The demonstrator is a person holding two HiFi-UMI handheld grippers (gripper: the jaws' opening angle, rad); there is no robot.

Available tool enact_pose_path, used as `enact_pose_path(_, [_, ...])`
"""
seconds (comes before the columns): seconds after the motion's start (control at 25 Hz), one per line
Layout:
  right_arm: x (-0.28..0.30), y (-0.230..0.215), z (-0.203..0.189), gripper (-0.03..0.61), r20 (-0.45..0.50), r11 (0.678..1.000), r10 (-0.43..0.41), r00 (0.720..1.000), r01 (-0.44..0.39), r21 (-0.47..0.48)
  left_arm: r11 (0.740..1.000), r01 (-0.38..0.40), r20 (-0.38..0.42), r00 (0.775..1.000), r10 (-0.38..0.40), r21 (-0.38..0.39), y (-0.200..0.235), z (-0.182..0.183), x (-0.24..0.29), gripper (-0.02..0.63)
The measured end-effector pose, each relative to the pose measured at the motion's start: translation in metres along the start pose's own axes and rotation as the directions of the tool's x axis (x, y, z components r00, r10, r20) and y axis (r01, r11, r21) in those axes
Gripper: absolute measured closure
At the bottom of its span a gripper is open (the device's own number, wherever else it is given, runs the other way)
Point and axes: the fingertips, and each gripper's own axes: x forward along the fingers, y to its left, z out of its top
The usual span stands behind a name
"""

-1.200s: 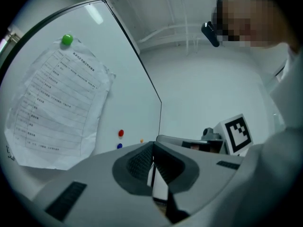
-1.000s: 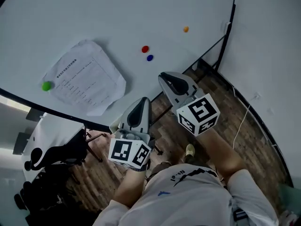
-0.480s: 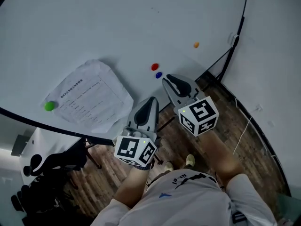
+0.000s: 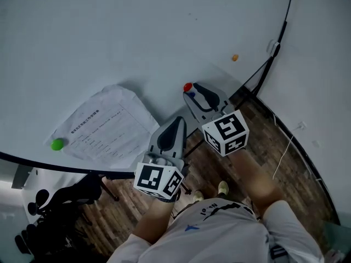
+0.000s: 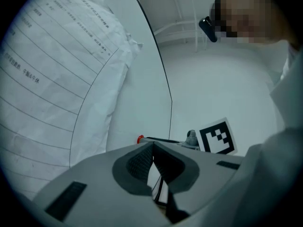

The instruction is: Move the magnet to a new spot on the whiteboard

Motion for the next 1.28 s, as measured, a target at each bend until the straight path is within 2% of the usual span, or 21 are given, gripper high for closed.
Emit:
enact_pose_path(0.56, [0.009,-0.002,-0.003,0.449,-0.019,1.0,-0.019,1.0,0.019,0.007,0.999,0.032,-0.011,0.999,-0.032,-0.005,0.003,-0.006,-0.001,0.602])
enact_pose_path(0.72, [0.005,-0.002,0.001,0.449,0.001,1.0,-0.026,1.0,0.026,0.014,1.0,0.031,-0.003,1.0,-0.031,0.0,0.003,-0.005,-0.003,0.601])
enact_pose_path(0.92, [-0.012,-0.009,0.007,0.449,0.018,0.999,-0.047,0.999,0.047,0.015,0.999,0.051,-0.001,0.999,-0.051,0.0,-0.006,-0.005,0.001,0.601])
enact_pose_path(1.28, [-0.063,-0.023,0.024,0.449,0.045,0.992,-0.125,0.991,0.125,0.004,0.991,0.136,0.013,0.991,-0.136,0.014,-0.043,0.0,0.01,0.601])
